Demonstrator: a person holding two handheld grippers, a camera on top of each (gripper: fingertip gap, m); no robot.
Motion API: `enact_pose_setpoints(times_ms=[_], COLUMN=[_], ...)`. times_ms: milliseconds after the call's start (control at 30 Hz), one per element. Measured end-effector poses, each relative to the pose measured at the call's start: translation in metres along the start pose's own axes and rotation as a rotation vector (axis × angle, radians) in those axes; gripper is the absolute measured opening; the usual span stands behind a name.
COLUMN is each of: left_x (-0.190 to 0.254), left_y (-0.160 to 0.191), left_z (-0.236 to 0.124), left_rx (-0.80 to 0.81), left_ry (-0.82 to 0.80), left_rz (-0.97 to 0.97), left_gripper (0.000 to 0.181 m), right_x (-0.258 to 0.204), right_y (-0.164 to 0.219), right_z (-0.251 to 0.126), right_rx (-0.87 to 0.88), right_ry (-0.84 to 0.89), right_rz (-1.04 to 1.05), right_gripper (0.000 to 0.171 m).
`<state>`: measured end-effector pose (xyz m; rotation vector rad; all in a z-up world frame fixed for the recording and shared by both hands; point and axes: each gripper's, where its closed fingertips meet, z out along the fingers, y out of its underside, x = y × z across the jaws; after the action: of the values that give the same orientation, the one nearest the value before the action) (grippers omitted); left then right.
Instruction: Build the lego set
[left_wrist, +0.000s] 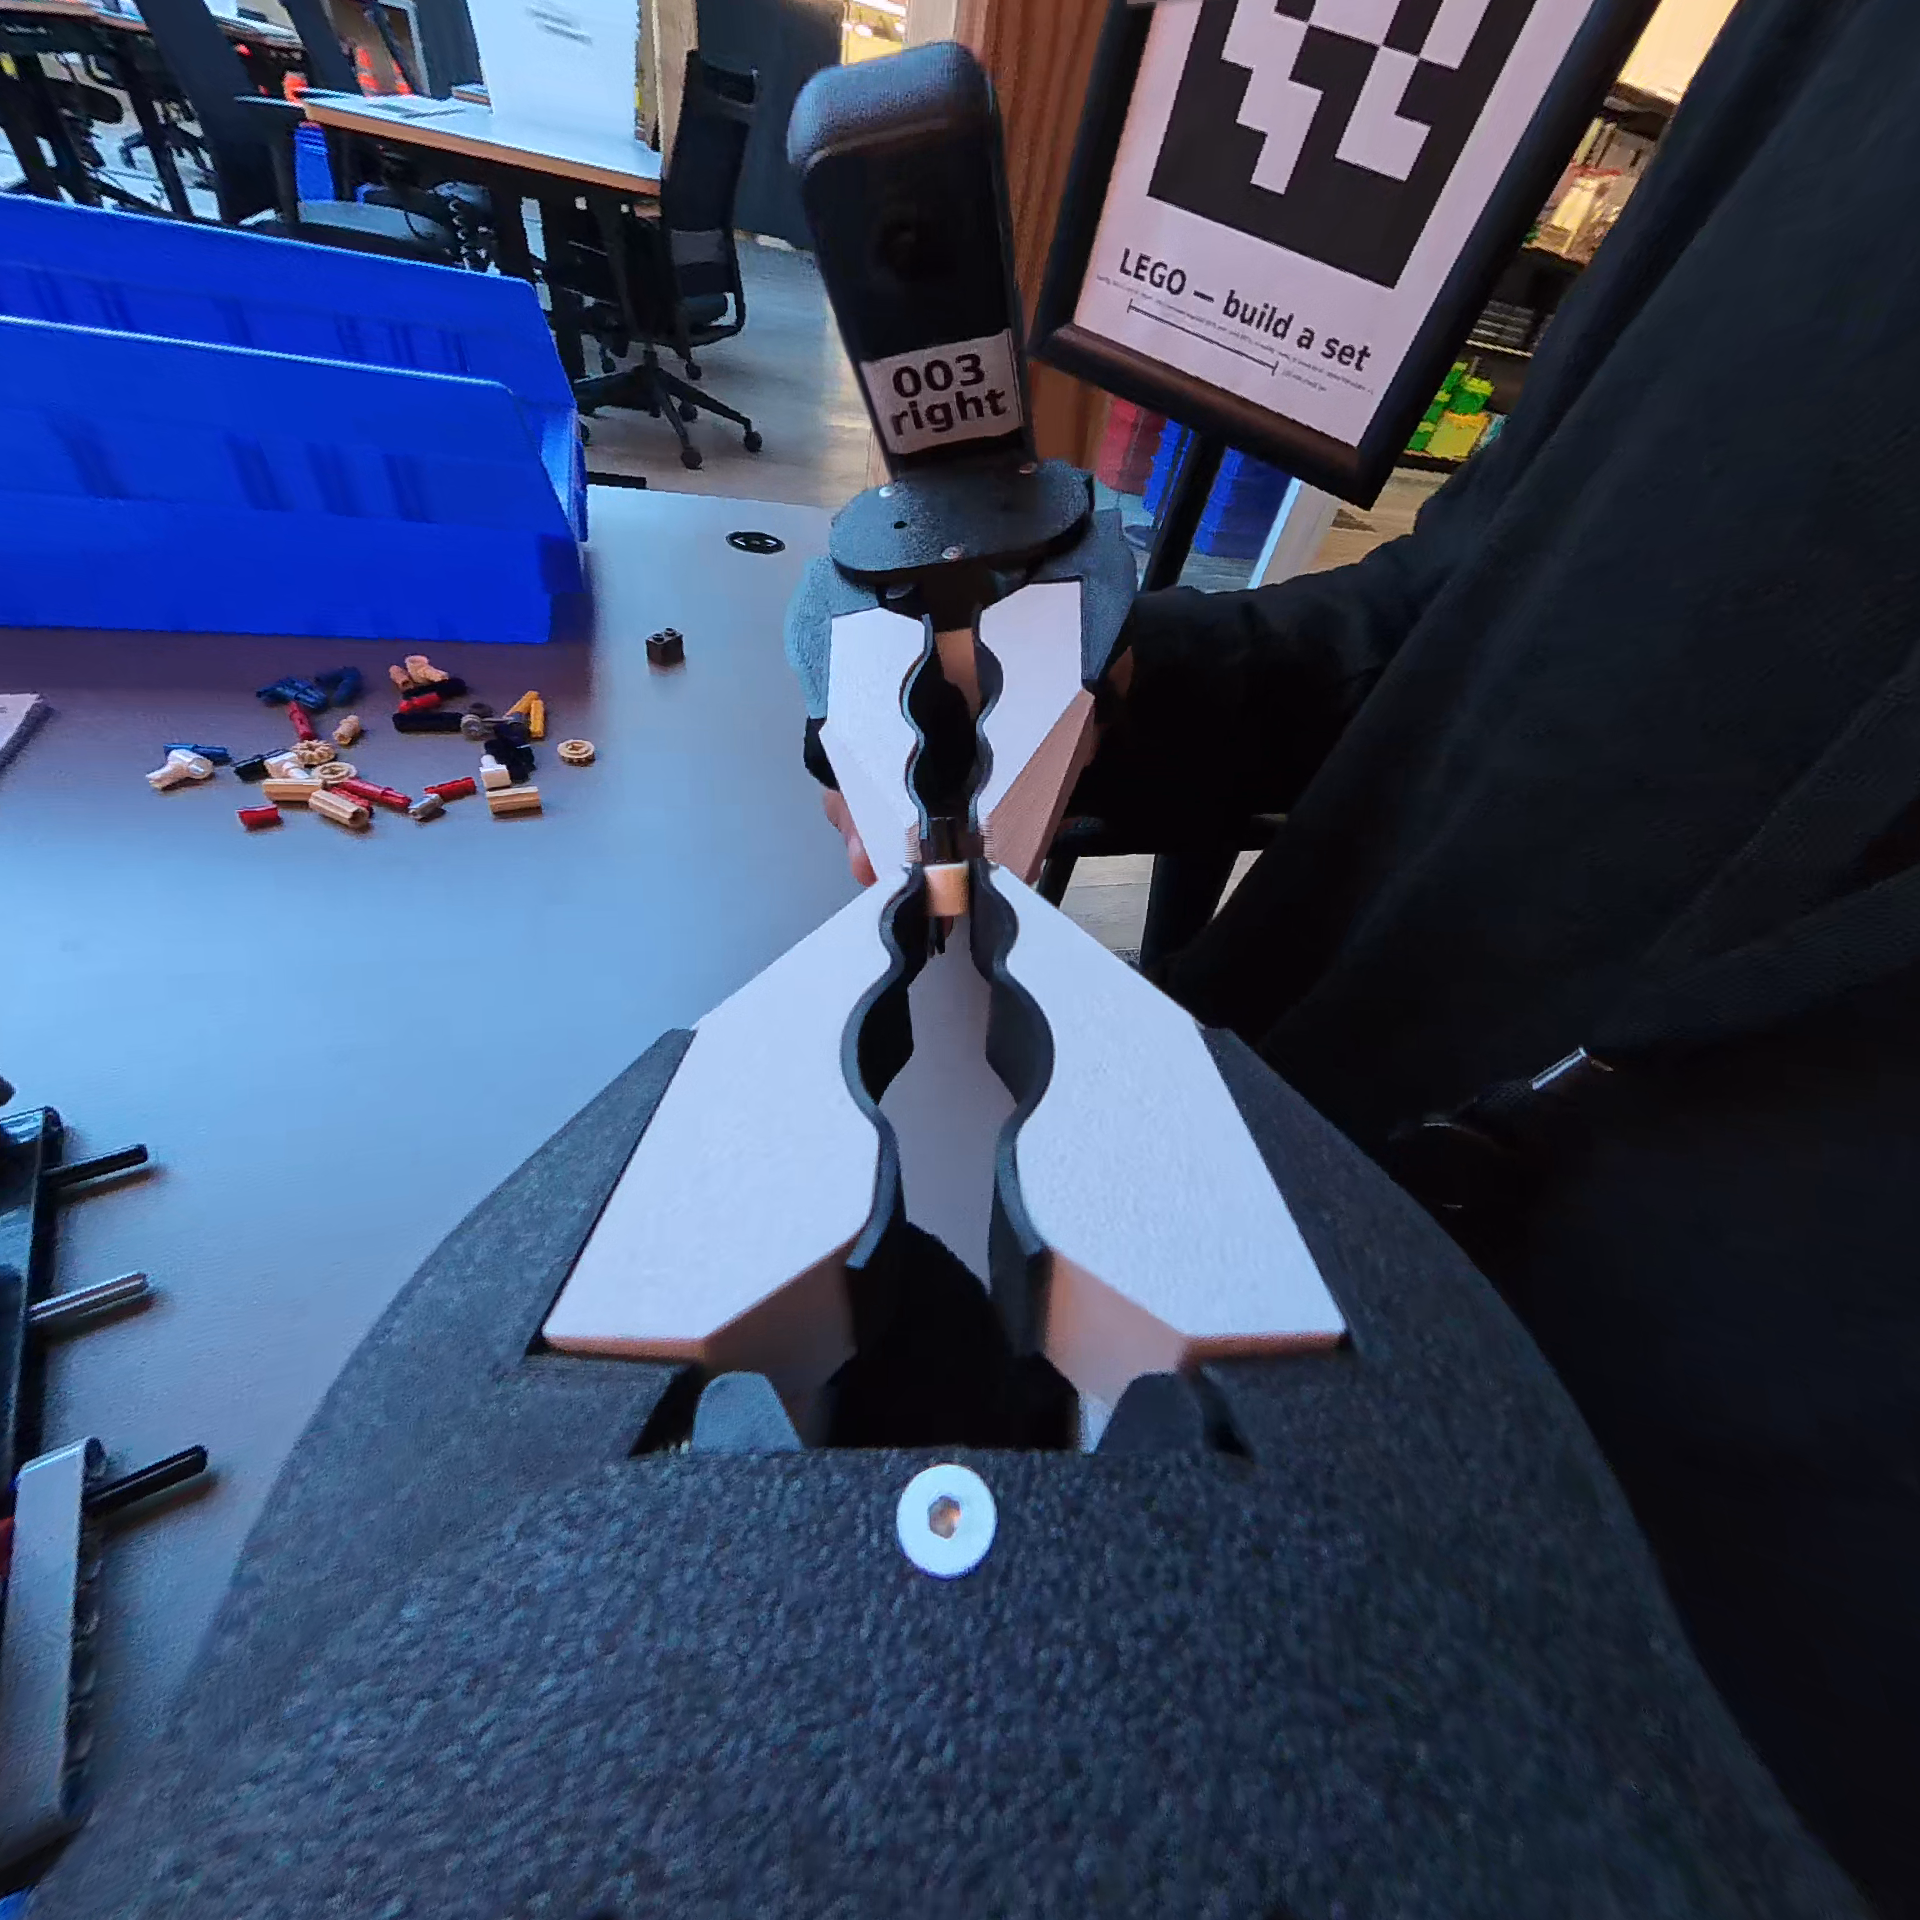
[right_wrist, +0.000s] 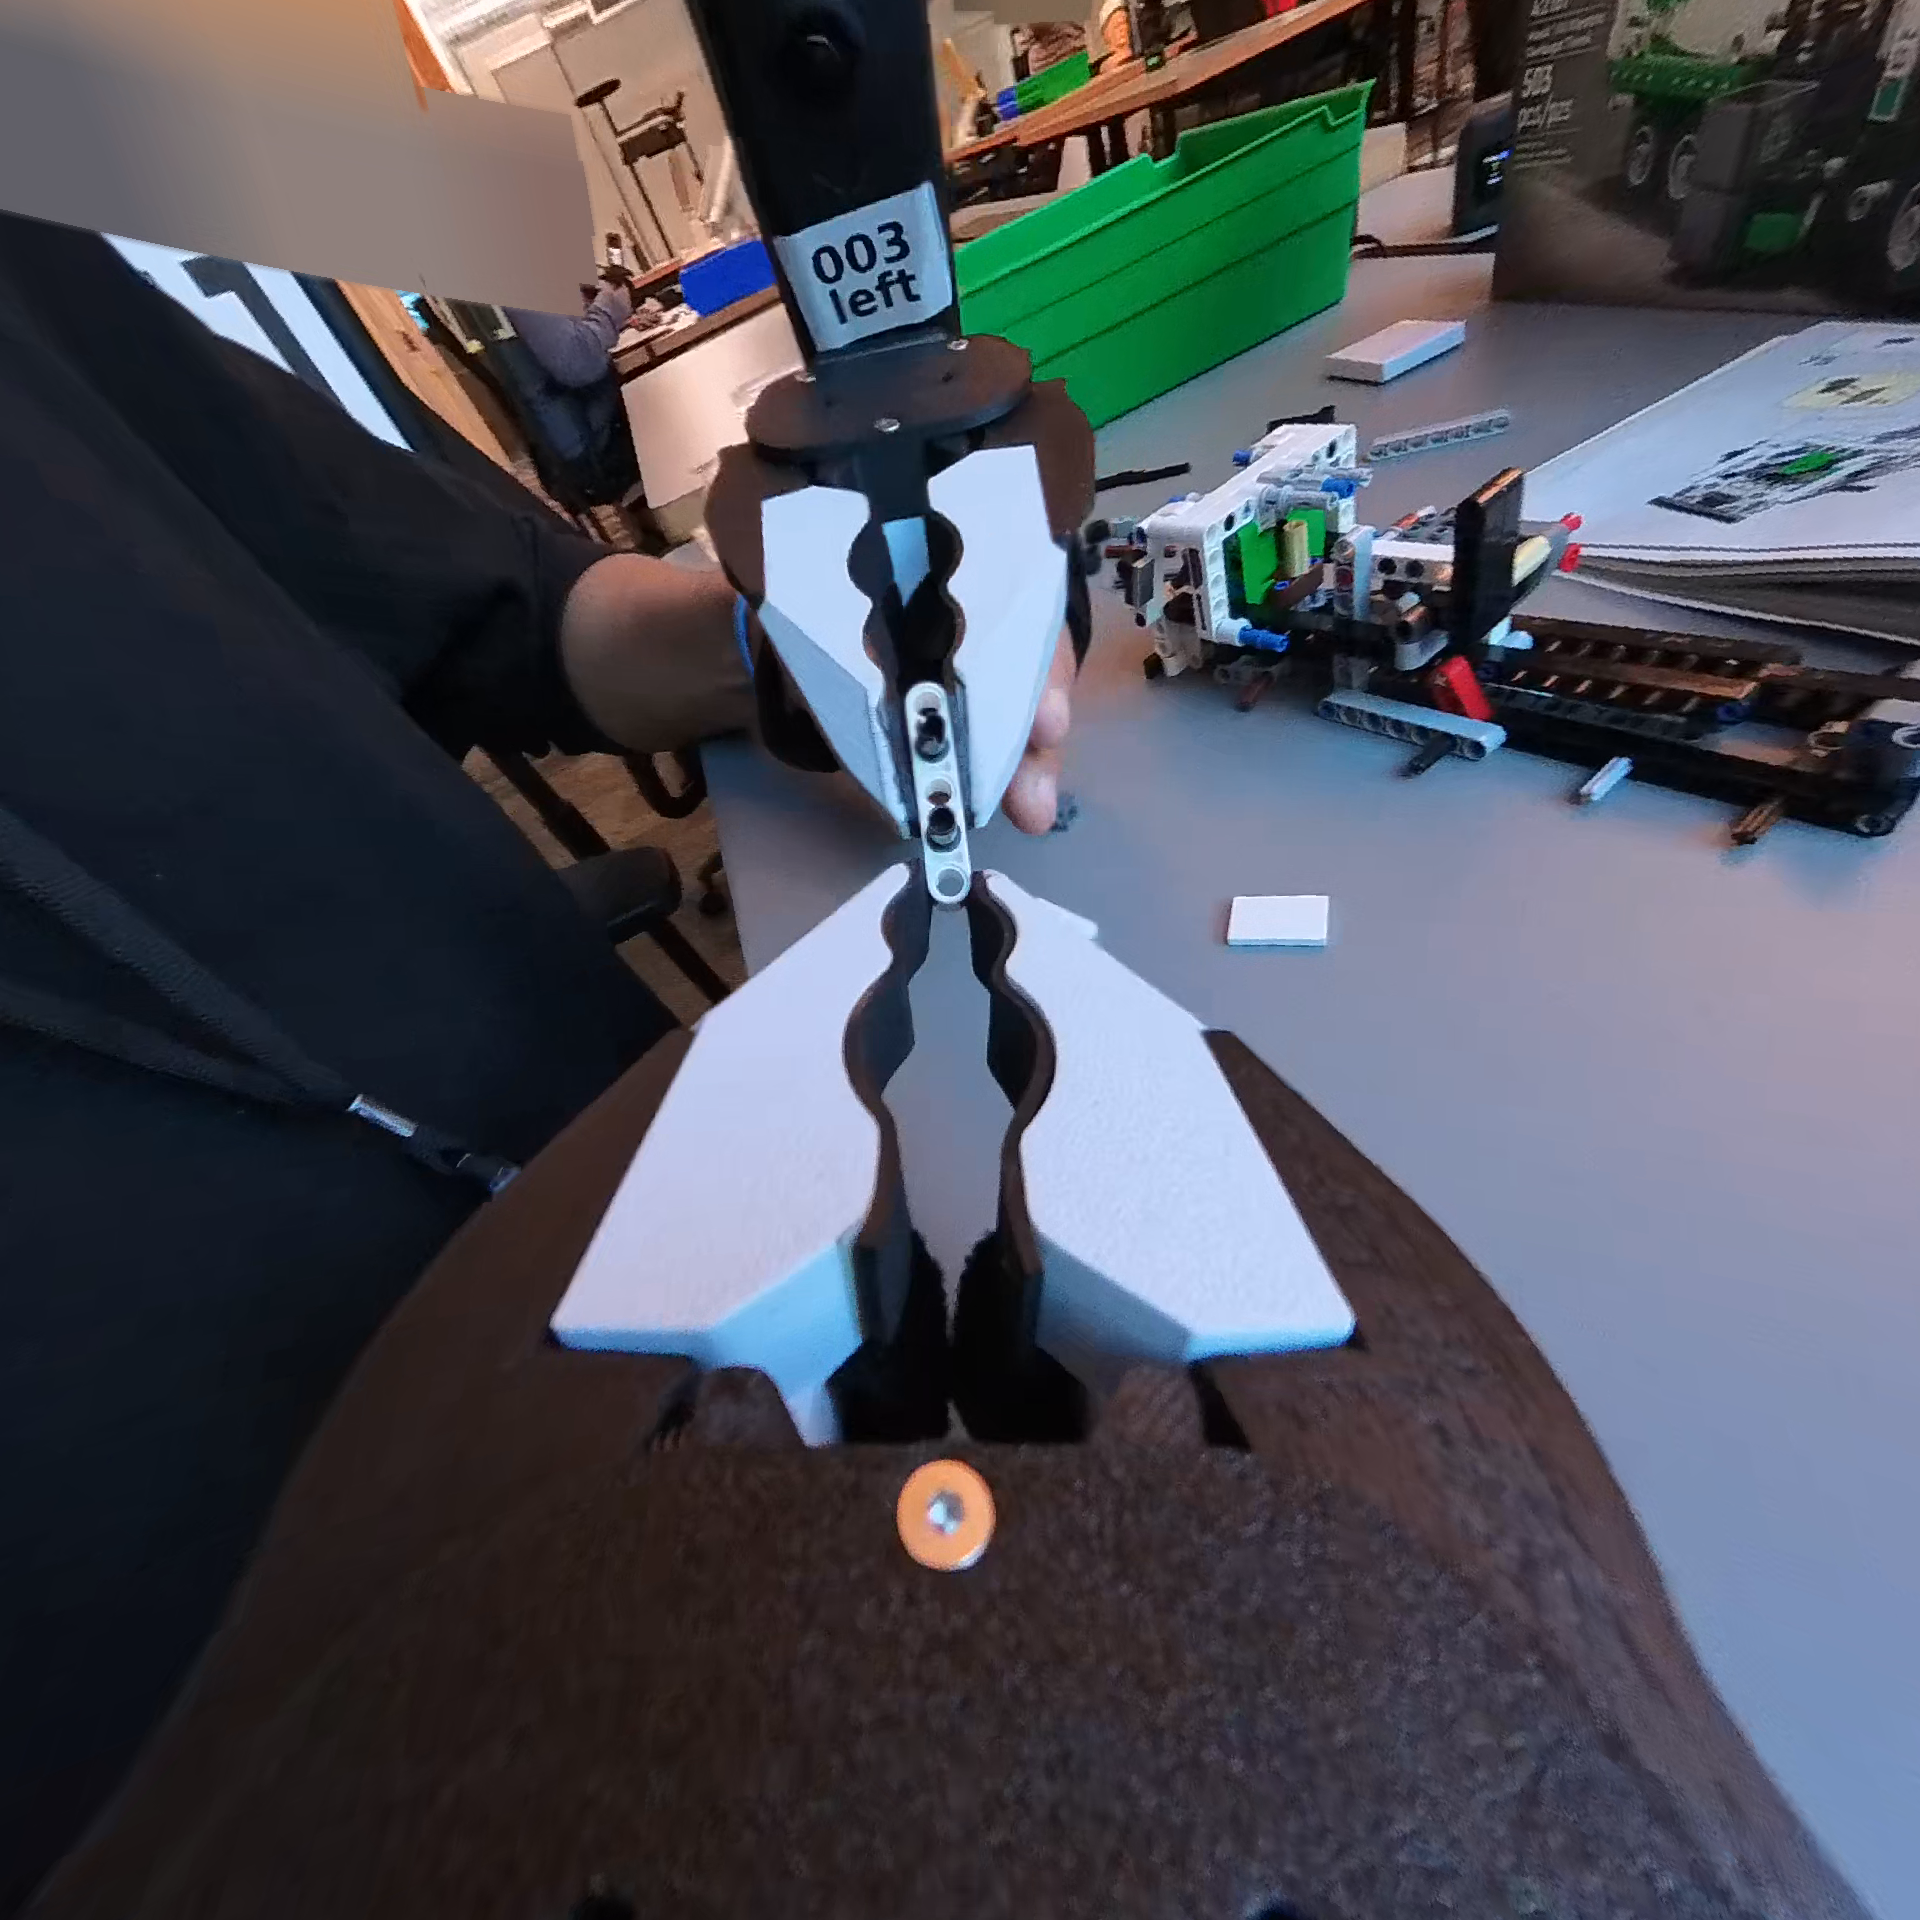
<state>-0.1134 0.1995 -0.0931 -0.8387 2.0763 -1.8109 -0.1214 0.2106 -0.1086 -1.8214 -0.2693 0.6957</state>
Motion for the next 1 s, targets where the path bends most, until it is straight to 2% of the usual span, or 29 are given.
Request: enact_pose_setpoints(times_ms=[100, 200, 300, 367, 433, 567, 633, 700, 900, 1000], left_x=[-0.002, -0.008, -0.013, -0.012, -0.011, -0.013, -0.014, -0.014, -0.007, -0.005], left_y=[-0.001, -0.003, -0.003, -0.002, -0.001, -0.002, -0.002, -0.002, 0.002, 0.004], left_z=[-0.002, -0.007, -0.012, -0.011, -0.009, -0.01, -0.011, -0.01, -0.005, -0.004], left_rx=[-0.001, 0.021, 0.036, 0.06, 0.067, 0.08, 0.086, 0.079, 0.047, 0.04], left_ry=[-0.021, -0.059, -0.11, -0.111, -0.089, -0.072, -0.071, -0.067, -0.04, -0.036], left_rz=[0.018, 0.016, 0.027, 0.005, -0.021, -0.055, -0.064, -0.066, -0.067, -0.062], left_gripper=[0.007, 0.007, 0.007, 0.007, 0.007, 0.007, 0.007, 0.007, 0.007, 0.007], right_x=[0.001, 0.026, 0.084, 0.119, 0.142, 0.156, 0.156, 0.155, 0.152, 0.141], right_y=[-0.001, -0.002, -0.001, 0.026, 0.052, 0.073, 0.072, 0.067, 0.075, 0.072], right_z=[-0.001, -0.03, -0.11, -0.173, -0.213, -0.242, -0.245, -0.243, -0.227, -0.215], right_rx=[0.013, 0.009, 0.021, -0.116, -0.257, -0.296, -0.252, -0.242, -0.384, -0.352], right_ry=[0.014, 0.179, 0.586, 0.881, 1.028, 1.034, 1.019, 1.007, 0.977, 0.903], right_rz=[-0.008, -0.005, 0.022, -0.027, -0.001, 0.042, 0.042, -0.004, -0.159, -0.15], right_gripper=[0.007, 0.038, 0.037, 0.036, 0.034, 0.03, 0.027, 0.024, 0.019, 0.014])
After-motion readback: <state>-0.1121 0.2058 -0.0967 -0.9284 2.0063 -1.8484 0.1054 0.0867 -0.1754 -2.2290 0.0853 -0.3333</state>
